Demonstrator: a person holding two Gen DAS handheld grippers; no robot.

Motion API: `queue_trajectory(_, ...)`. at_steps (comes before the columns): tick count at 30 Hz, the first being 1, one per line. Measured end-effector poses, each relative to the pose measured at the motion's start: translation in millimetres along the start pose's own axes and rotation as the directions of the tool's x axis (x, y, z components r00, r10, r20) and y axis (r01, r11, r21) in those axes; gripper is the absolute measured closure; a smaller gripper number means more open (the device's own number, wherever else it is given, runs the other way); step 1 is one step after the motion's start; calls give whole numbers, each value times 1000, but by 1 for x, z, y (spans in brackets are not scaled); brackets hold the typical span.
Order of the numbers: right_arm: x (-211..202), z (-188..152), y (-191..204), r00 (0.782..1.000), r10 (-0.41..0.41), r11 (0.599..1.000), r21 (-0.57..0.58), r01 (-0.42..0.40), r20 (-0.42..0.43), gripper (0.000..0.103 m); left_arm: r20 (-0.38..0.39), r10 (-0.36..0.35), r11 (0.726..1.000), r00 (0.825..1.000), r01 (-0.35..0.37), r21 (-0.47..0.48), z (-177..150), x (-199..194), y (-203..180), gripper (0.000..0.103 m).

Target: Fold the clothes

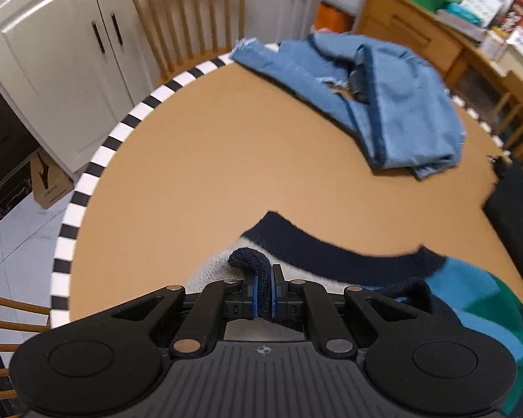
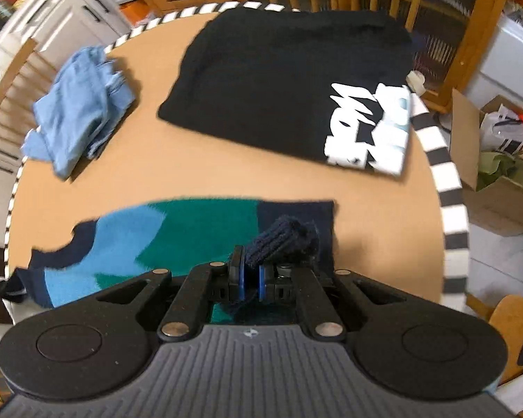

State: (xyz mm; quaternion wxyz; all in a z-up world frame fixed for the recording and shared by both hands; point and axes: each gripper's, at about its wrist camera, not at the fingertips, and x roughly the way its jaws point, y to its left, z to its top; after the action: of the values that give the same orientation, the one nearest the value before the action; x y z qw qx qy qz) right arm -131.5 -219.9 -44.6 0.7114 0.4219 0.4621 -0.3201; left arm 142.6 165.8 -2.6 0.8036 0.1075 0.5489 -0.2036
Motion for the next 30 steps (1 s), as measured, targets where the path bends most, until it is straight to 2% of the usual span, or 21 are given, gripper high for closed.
queue_trajectory(4, 23, 20, -8, 999, 10, 999, 33, -9, -33, 96, -41, 19, 998, 999, -21, -51, 21, 37, -6, 96)
queue_trajectory(8, 44, 32, -22, 997, 18, 994, 112, -9, -80, 93, -64, 37, 998, 997, -40, -45, 30, 62, -11, 95)
queue_trajectory(10, 55, 36, -30, 994, 41, 984, 175, -23, -98, 88, -61, 41, 998, 997, -44, -46, 33, 73, -12, 92)
queue_trajectory(12, 58, 38, -37, 994, 66, 971, 236, -43, -92, 87, -23, 23, 996, 999, -25, -90, 36, 78, -7, 85)
queue_trajectory(14, 56, 40, -44, 993, 92, 953, 294, -67, -71, 76, 28, -30, 984, 999, 34, -176, 40, 75, 5, 78)
queue_trajectory(15, 55, 41, -47, 993, 105, 943, 323, -80, -60, 67, 76, -50, 975, 996, 66, -214, 41, 71, 12, 72)
queue_trajectory(16, 53, 42, -49, 993, 109, 936, 340, -88, -43, 54, 131, -51, 970, 990, 80, -231, 42, 64, 18, 68)
queue_trajectory(17, 44, 45, -49, 996, 87, 944, 319, -79, -9, 47, 181, -35, 970, 983, 77, -230, 43, 56, 23, 61)
queue_trajectory(18, 34, 47, -48, 998, 58, 953, 295, -64, 30, 40, 227, -16, 973, 974, 68, -221, 44, 47, 27, 60)
queue_trajectory(20, 10, 43, -35, 991, -3, 986, 166, -20, 137, 39, 314, -1, 981, 949, 61, -184, 43, 25, 33, 60)
queue_trajectory(21, -1, 39, -27, 981, -13, 997, 83, -3, 195, 43, 340, -18, 987, 940, 71, -146, 39, 14, 33, 62)
queue_trajectory(22, -13, 34, -18, 967, -19, 1000, 0, 19, 253, 54, 364, -53, 994, 930, 82, -65, 28, 3, 26, 63)
queue_trajectory(23, -21, 28, -7, 955, -13, 995, -95, 42, 295, 59, 385, -95, 995, 918, 90, 33, 15, -7, 17, 64)
queue_trajectory(24, -18, 13, 14, 959, 17, 970, -236, 52, 283, 69, 381, -116, 987, 917, 63, 148, -1, -13, 2, 63)
queue_trajectory(25, -13, -2, 35, 965, 39, 930, -364, 61, 261, 77, 347, -109, 965, 932, 16, 261, -19, -12, -18, 63)
queue_trajectory(26, -1, -15, 55, 976, 36, 890, -452, 66, 213, 79, 289, -108, 955, 951, 19, 296, -33, -5, -31, 66)
queue_trajectory(27, 12, -27, 72, 986, 37, 861, -506, 52, 164, 83, 223, -114, 954, 968, 44, 298, -44, 3, -40, 75)
queue_trajectory(29, 38, -43, 95, 994, 49, 838, -546, 11, 95, 85, 89, -126, 951, 988, 95, 295, -66, 20, -59, 91)
queue_trajectory(30, 50, -50, 106, 996, 49, 827, -563, -2, 70, 85, 21, -132, 949, 991, 120, 292, -77, 28, -68, 92)
